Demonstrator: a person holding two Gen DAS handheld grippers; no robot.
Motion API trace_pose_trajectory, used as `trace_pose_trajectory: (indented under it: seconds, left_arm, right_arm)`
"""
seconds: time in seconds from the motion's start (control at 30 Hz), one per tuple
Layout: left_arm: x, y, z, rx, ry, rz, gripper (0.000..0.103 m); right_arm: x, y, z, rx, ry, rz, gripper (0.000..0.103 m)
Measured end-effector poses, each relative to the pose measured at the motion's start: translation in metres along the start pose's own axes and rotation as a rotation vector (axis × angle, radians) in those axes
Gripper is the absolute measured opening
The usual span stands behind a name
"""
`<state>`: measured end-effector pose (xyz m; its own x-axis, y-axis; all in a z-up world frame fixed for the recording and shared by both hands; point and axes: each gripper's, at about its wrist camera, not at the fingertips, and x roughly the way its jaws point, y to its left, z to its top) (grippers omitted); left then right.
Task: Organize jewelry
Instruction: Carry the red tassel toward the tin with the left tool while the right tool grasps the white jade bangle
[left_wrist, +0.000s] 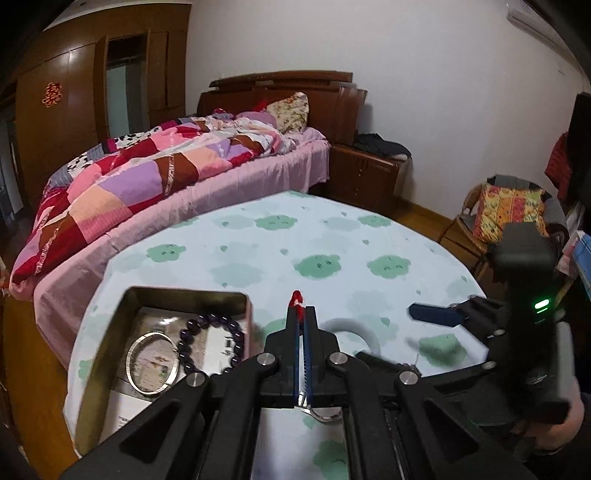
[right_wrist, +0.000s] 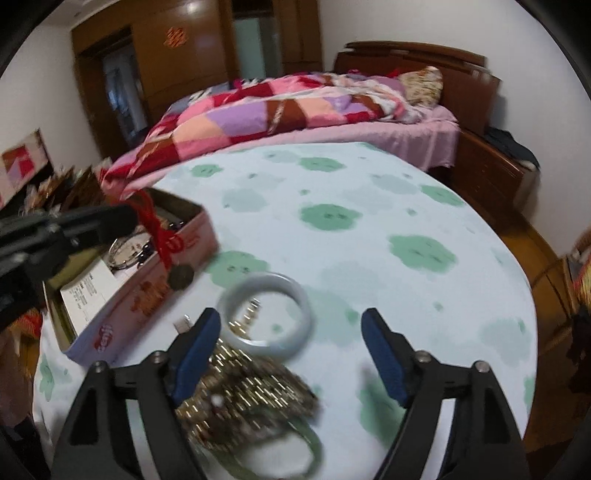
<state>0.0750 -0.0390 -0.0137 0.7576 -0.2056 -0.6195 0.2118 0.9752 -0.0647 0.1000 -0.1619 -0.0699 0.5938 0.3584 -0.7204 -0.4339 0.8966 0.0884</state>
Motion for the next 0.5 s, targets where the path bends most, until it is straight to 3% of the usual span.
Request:
trace_pose_trajectory:
  seconds: [0.23,0.37,0.5]
  left_arm:
    - [-0.009,0.022,0.007,-0.030,-0.031,0.026,0.000]
    - [-0.005,0.029,0.004,-0.041,-0.025,0.023,0.000]
    - [0.000,0.034,0.001,-0.055,-0.014,0.021,0.000]
  right_arm:
    - [0.040,0.017,0.017,-0.026,0.108,-0.002,0.083]
    - [0.056,0.021,0.016,-0.047,0.174,-0.048,0.085]
    - [0.057,0.016,0.012,-0.027,0.189,-0.037,0.077]
